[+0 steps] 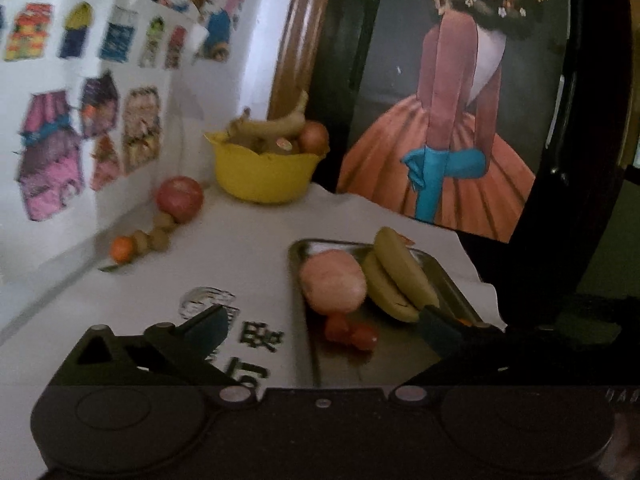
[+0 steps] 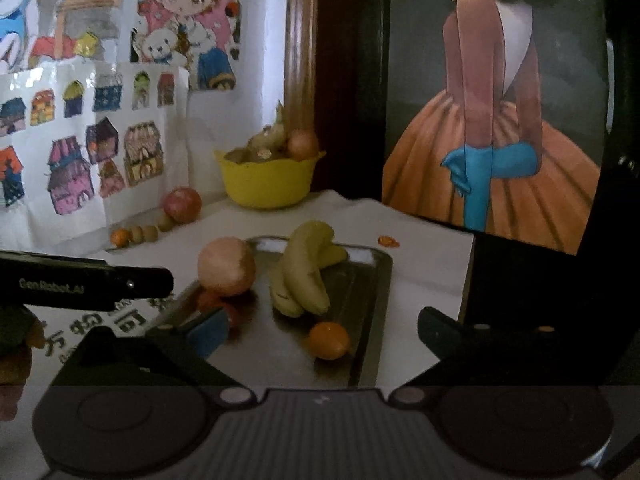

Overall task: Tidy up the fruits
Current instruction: 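Open left gripper releasing the tomato while right gripper releases the tangerine, then withdraw both open grippers from the tray back toward the remaining small fruits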

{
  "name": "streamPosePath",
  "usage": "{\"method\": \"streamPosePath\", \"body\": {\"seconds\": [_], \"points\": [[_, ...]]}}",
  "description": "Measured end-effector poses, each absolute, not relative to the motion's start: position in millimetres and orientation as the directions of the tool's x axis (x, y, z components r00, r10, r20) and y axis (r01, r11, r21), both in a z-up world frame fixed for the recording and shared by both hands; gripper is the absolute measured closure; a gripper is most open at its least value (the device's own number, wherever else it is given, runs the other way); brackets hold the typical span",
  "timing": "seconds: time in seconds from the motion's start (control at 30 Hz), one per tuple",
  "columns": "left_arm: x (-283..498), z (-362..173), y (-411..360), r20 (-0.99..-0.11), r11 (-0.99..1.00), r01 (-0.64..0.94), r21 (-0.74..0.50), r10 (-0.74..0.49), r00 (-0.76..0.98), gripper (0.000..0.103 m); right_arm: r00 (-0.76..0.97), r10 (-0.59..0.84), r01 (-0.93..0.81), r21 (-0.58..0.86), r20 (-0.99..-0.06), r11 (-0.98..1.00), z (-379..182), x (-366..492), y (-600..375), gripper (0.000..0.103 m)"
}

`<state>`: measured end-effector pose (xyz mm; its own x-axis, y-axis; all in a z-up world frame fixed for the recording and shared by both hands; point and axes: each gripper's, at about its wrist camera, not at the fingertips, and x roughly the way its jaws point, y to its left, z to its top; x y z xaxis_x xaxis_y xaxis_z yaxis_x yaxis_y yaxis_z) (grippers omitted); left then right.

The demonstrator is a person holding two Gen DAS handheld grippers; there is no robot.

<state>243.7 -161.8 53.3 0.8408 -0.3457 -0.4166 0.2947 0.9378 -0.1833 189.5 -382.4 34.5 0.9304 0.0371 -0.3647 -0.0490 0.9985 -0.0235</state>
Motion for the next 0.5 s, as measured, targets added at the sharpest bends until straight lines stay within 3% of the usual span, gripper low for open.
{"method": "streamPosePath", "body": {"seconds": [0.5], "points": [[182.2,63.0,-75.2,-0.338,0.965,0.222,-0.141,-0.258,0.905,0.001,0.948,0.027,-0.036,-0.022,-0.318,0.999,46.6,143.5,-318.5,0.0]]}}
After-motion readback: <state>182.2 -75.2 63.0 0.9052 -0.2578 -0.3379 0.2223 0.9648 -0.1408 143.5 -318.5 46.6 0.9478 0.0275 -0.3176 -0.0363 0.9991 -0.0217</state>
